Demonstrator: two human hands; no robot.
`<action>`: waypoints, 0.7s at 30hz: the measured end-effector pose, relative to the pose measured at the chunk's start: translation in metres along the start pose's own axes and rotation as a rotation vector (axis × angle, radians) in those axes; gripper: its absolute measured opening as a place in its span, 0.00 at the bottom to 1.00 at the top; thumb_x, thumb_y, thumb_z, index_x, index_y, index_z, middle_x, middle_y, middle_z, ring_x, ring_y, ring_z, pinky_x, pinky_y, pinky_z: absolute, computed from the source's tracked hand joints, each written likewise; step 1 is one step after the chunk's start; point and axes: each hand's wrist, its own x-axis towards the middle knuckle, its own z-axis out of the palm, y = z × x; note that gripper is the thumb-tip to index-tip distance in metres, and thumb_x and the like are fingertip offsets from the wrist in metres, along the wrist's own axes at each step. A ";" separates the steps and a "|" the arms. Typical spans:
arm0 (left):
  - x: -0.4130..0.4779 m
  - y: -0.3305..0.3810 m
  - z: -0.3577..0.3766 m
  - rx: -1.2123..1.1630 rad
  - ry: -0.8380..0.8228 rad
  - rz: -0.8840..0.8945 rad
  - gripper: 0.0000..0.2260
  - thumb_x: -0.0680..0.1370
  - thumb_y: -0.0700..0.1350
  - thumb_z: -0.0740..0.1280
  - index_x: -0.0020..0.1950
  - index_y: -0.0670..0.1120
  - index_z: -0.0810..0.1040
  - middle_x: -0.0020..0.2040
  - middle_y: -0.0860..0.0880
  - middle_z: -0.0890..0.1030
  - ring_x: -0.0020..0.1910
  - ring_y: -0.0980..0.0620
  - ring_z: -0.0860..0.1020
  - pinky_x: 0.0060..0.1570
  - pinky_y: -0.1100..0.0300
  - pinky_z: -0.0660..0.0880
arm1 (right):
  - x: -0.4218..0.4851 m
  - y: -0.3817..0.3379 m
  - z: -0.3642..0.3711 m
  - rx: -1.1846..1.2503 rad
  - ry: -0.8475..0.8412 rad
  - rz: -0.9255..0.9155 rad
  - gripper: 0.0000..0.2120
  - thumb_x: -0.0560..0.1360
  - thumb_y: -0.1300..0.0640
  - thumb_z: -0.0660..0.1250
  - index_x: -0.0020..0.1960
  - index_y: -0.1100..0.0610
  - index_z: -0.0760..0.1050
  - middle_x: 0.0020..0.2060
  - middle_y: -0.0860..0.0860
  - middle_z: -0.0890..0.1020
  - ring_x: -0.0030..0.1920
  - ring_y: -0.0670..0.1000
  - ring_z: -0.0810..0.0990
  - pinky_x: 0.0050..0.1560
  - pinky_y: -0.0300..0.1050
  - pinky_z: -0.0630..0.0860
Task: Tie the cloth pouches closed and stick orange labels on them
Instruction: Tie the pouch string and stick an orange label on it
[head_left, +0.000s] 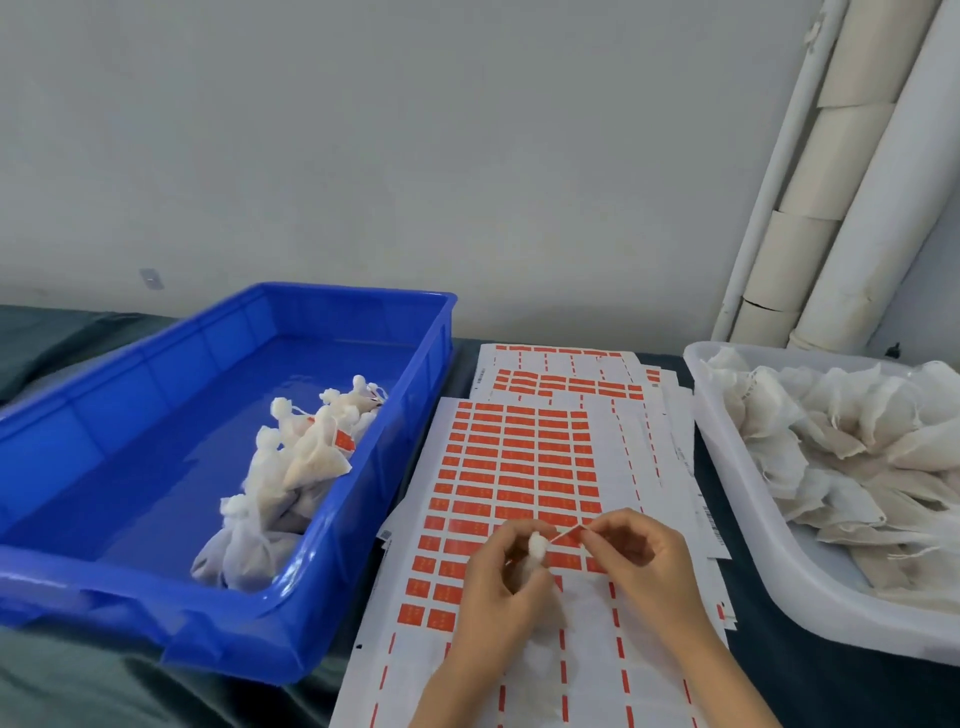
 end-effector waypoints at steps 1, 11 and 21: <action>-0.004 0.006 -0.004 0.051 -0.005 0.002 0.09 0.77 0.43 0.68 0.52 0.57 0.79 0.47 0.64 0.80 0.52 0.62 0.77 0.53 0.70 0.76 | 0.001 -0.005 0.001 0.011 -0.020 0.002 0.05 0.70 0.54 0.73 0.44 0.53 0.80 0.41 0.41 0.84 0.45 0.44 0.83 0.41 0.32 0.79; -0.017 0.128 -0.130 0.388 0.165 0.504 0.12 0.73 0.44 0.72 0.51 0.61 0.80 0.45 0.65 0.81 0.47 0.64 0.79 0.48 0.71 0.76 | 0.022 -0.167 0.053 0.173 -0.425 -0.395 0.09 0.72 0.51 0.68 0.50 0.53 0.77 0.39 0.46 0.84 0.38 0.49 0.84 0.34 0.34 0.77; 0.093 0.144 -0.218 0.727 0.304 0.327 0.03 0.76 0.44 0.68 0.44 0.46 0.80 0.41 0.49 0.83 0.40 0.52 0.80 0.43 0.57 0.77 | 0.105 -0.222 0.172 -0.305 -0.284 -0.437 0.10 0.69 0.54 0.71 0.39 0.61 0.78 0.31 0.49 0.78 0.33 0.46 0.73 0.36 0.43 0.72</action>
